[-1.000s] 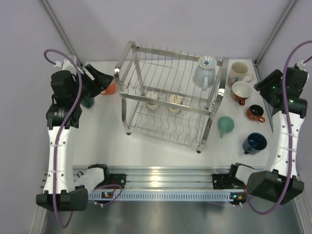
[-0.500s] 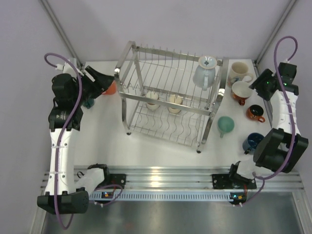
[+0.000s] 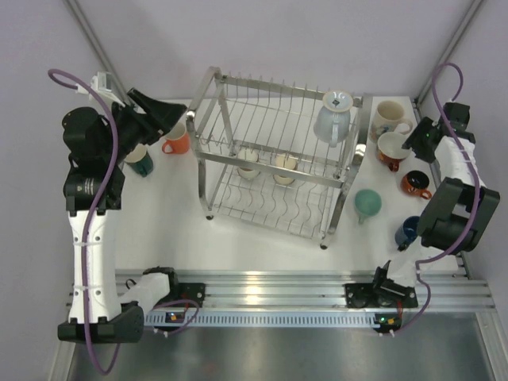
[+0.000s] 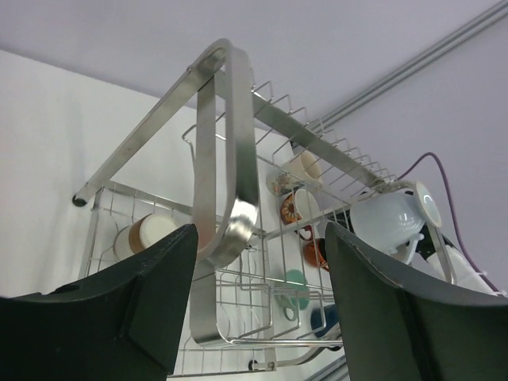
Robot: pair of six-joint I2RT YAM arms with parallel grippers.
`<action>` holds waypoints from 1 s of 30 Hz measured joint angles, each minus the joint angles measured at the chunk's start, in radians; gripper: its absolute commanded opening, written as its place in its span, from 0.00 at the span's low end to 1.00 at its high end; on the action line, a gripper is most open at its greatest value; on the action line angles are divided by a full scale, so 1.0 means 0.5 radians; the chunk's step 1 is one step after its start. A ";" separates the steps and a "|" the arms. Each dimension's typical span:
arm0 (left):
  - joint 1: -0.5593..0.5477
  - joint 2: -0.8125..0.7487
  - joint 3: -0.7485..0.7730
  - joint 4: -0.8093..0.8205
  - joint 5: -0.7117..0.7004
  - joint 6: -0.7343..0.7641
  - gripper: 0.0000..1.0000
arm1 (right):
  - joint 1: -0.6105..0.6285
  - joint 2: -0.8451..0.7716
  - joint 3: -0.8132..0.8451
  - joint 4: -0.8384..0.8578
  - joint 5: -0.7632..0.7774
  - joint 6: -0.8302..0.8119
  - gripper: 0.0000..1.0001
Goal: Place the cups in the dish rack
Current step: Grab a cup with the right arm
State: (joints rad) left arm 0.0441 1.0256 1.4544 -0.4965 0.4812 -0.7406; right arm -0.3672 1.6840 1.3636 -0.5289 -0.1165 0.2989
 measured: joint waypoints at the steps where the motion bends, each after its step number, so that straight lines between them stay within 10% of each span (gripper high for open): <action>1: 0.001 0.000 0.024 0.005 0.013 -0.005 0.71 | 0.002 0.029 0.015 0.004 0.014 -0.002 0.52; 30: 0.000 0.092 0.062 0.011 -0.001 0.021 0.70 | 0.025 0.542 0.336 0.053 0.127 -0.085 0.48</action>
State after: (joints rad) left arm 0.0441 1.0718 1.4853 -0.4908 0.4808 -0.7303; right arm -0.3546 1.9549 1.5314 -0.5026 -0.0532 0.2565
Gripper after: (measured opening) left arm 0.703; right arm 0.487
